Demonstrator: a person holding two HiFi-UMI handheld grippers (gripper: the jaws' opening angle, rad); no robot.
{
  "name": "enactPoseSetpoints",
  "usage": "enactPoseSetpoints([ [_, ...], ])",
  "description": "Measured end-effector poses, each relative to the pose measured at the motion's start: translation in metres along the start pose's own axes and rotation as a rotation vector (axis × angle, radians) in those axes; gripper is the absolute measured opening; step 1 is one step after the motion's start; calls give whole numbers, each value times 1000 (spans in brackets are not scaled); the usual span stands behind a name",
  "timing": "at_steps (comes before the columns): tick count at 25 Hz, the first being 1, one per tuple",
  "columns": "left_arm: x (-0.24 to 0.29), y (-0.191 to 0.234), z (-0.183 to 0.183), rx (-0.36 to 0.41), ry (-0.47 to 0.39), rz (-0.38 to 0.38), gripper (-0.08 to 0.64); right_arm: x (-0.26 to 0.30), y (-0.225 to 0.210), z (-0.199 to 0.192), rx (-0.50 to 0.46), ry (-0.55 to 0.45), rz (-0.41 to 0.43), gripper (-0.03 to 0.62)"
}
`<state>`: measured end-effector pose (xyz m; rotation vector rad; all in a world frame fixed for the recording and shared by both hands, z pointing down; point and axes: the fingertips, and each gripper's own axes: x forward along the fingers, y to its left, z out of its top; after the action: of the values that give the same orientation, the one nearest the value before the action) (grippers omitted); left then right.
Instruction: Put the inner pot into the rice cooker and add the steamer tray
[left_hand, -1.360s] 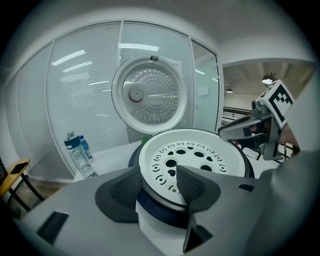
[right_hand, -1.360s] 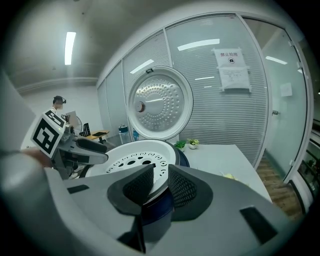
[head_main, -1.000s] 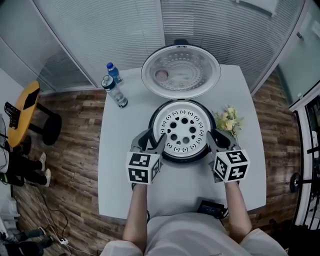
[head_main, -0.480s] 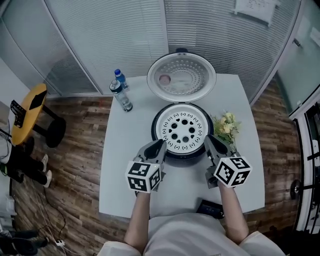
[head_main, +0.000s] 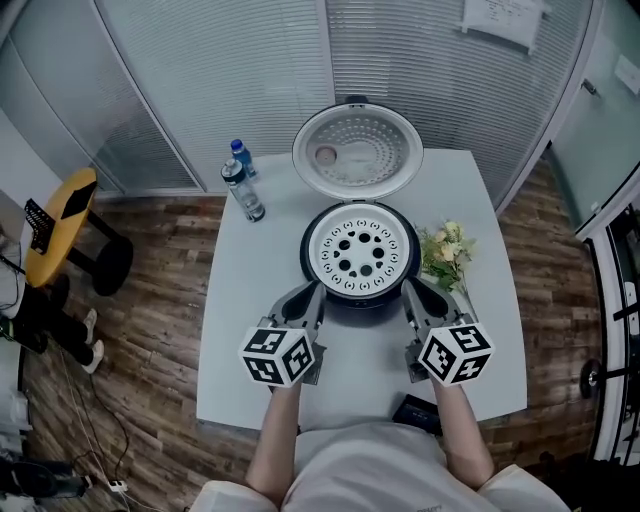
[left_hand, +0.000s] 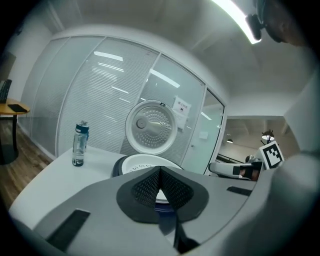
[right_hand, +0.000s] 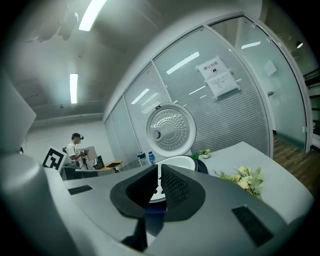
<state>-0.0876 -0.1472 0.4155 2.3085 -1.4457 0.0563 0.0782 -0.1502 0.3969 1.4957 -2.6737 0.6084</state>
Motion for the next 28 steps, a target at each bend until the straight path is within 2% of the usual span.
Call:
enactPoseSetpoints([
  [6,3,-3,-2,-33,12,-17,9,-4,-12,-5,-6,-7,-69,34],
  [19,6,-3,-3,-24,20,-36,9,-5,-7,-12,-47,39,-81,15],
  [28,8,-3,-6,-30,35,-39,9,-4,-13,-7,-41,37,-73,15],
])
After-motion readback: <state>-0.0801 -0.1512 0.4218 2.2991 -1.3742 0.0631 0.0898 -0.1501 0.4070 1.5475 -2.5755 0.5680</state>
